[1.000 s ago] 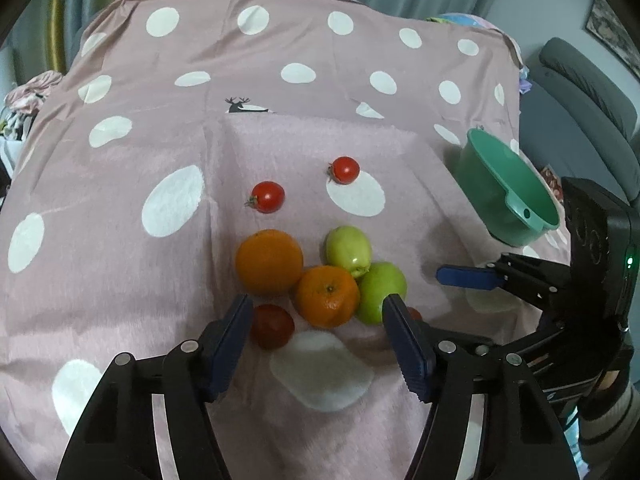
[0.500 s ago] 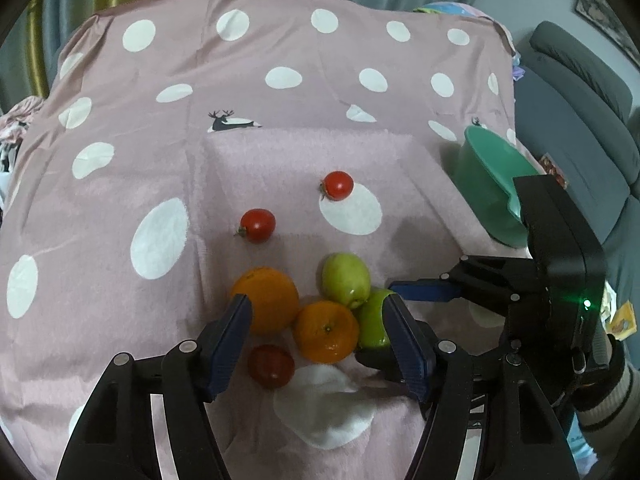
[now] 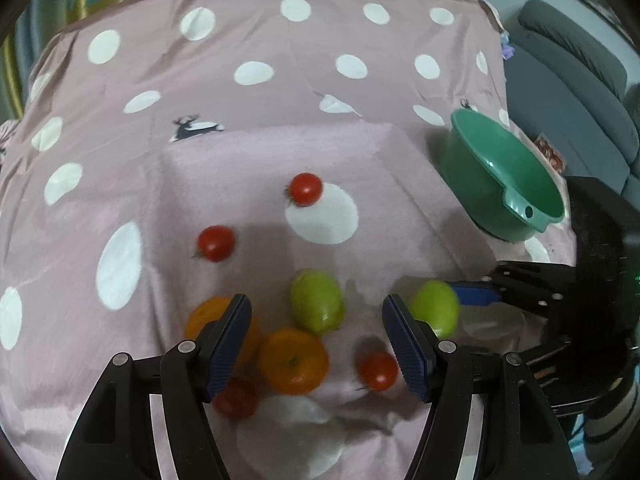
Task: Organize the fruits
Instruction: 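Grasp a large green fruit with the right tool while the left tool grasps another green fruit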
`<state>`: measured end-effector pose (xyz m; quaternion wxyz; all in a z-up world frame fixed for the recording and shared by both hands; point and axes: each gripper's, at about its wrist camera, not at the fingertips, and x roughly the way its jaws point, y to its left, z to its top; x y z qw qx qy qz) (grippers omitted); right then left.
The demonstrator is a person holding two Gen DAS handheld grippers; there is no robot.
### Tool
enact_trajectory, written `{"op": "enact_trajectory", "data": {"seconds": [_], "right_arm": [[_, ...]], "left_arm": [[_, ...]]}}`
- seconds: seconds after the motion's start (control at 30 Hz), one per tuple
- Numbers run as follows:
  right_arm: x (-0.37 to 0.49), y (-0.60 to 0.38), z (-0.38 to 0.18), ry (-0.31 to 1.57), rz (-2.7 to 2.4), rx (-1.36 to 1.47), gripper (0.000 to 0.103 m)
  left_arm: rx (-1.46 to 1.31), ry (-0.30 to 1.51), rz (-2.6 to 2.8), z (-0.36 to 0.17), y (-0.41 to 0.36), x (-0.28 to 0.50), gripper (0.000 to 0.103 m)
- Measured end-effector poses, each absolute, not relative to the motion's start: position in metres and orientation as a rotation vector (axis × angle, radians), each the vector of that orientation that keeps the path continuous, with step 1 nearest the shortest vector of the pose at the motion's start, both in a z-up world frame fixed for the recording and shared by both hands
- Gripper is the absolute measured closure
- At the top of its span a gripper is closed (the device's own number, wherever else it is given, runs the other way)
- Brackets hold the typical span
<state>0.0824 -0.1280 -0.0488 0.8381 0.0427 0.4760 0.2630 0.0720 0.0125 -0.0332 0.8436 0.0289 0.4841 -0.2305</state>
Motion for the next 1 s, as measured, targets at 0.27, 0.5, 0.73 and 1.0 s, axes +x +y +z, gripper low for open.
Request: {"op": "enact_trajectory", "data": {"seconds": [0.27, 0.5, 0.73, 1.0], "right_arm": [[0.068, -0.156, -0.048, 0.994, 0.513, 0.145, 0.05], [0.068, -0.16, -0.046, 0.976, 0.525, 0.176, 0.05], [0.067, -0.162, -0.047, 0.975, 0.53, 0.193, 0.05], [0.065, -0.164, -0.044, 0.967, 0.527, 0.194, 0.05]], "left_arm": [[0.121, 1.086, -0.457, -0.053, -0.01, 0.085, 0.035], [0.108, 1.14, -0.437, -0.068, -0.009, 0.095, 0.065], [0.135, 1.119, -0.438, -0.068, -0.01, 0.095, 0.067], [0.119, 1.084, -0.426, -0.057, -0.011, 0.085, 0.067]]}}
